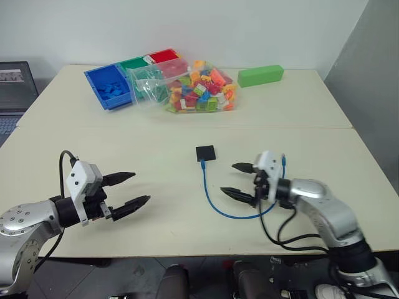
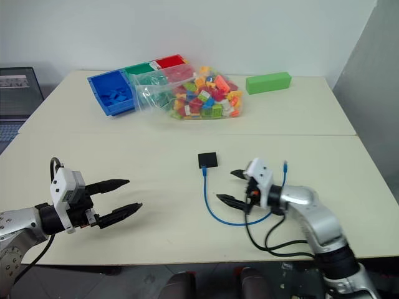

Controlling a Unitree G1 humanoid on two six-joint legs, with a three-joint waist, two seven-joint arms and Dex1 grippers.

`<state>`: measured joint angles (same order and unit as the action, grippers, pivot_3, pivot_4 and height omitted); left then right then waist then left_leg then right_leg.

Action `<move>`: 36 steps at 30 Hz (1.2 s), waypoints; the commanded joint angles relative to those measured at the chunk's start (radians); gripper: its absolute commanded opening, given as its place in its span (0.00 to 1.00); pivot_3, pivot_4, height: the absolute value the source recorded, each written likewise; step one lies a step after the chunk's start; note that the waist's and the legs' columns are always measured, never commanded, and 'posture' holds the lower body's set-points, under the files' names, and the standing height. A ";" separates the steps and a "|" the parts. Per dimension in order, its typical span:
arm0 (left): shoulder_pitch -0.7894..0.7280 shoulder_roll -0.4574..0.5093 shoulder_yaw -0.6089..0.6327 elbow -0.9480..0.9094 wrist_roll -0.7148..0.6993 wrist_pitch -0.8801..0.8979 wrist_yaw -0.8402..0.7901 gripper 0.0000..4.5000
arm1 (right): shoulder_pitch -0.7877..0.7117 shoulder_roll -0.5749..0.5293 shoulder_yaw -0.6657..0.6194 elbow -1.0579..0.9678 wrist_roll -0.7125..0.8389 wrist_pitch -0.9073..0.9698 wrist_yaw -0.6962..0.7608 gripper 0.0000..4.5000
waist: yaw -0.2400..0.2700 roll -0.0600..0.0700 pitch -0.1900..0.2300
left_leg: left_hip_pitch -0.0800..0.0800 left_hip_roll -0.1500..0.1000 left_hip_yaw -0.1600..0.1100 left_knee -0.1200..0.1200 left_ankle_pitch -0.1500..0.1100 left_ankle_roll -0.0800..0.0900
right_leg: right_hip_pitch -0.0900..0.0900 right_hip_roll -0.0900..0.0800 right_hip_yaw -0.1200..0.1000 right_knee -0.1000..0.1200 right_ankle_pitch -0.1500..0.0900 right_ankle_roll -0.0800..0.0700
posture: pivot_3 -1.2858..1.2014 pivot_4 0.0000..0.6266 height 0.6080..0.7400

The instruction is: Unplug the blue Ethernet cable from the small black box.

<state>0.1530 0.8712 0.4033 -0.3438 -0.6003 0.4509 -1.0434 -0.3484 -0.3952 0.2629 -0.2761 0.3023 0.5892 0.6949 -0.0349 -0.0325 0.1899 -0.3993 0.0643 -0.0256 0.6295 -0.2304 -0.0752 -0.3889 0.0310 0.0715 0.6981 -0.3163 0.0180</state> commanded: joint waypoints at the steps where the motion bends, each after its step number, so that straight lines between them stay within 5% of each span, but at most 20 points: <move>1: 0.005 0.039 0.003 -0.009 0.013 -0.029 -0.053 1.00 | -0.057 0.127 0.072 0.040 -0.075 0.106 -0.163 0.99 | -0.001 0.000 0.000 | 0.000 0.000 0.000 0.000 0.000 0.000 | 0.000 0.000 0.000 0.000 0.000 0.000 | 0.52 0.24 1.00; 8: -0.026 0.044 -0.014 0.006 0.035 -0.041 -0.066 1.00 | -0.129 0.293 0.117 0.156 -0.137 0.192 -0.289 0.99 | 0.001 0.000 0.000 | -0.001 0.000 0.000 0.000 0.000 0.000 | -0.001 0.000 0.000 0.000 0.000 0.000 | 0.52 0.24 1.00; 17: -0.045 0.035 -0.027 0.011 0.053 -0.054 -0.061 1.00 | -0.189 0.374 0.097 0.333 -0.235 0.153 -0.409 0.99 | -0.007 -0.001 -0.001 | 0.000 0.000 0.000 0.000 0.000 0.000 | -0.001 0.000 0.000 0.001 0.000 0.000 | 0.52 0.24 1.00; 20: -0.045 0.032 -0.031 0.015 0.059 -0.061 -0.061 1.00 | -0.197 0.378 0.097 0.365 -0.246 0.139 -0.414 0.89 | -0.007 -0.002 -0.001 | 0.000 0.000 0.000 0.000 0.000 0.000 | -0.001 0.000 0.000 0.001 0.000 0.000 | 0.52 0.24 1.00; 30: -0.083 0.025 -0.050 0.040 0.072 -0.017 0.006 1.00 | -0.221 0.372 0.050 0.442 -0.260 0.105 -0.409 0.29 | -0.010 -0.003 -0.002 | 0.001 0.000 0.000 0.000 0.000 0.000 | 0.000 0.000 0.000 0.001 0.000 0.000 | 0.52 0.24 1.00; 34: -0.124 0.011 -0.054 0.080 0.053 0.052 0.055 1.00 | -0.227 0.295 0.078 0.406 -0.260 0.012 -0.300 0.05 | -0.008 -0.002 -0.002 | 0.000 0.000 0.000 0.000 0.000 0.000 | 0.000 0.000 0.000 0.001 0.000 0.000 | 0.52 0.24 1.00; 36: -0.142 0.003 -0.052 0.096 0.034 0.077 0.060 1.00 | -0.221 0.243 0.111 0.373 -0.263 -0.087 -0.213 0.02 | -0.007 -0.002 -0.002 | -0.001 0.000 0.000 0.000 0.000 0.000 | -0.001 0.000 0.000 0.000 0.000 0.000 | 0.52 0.24 1.00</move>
<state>0.0320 0.8809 0.3385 -0.2527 -0.5342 0.5034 -0.9940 -0.5749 -0.1109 0.3525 0.1403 0.0560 0.5917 0.3985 -0.0417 -0.0348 0.1884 -0.4002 0.0641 -0.0256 0.6295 -0.2305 -0.0751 -0.3897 0.0310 0.0709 0.6981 -0.3163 0.0180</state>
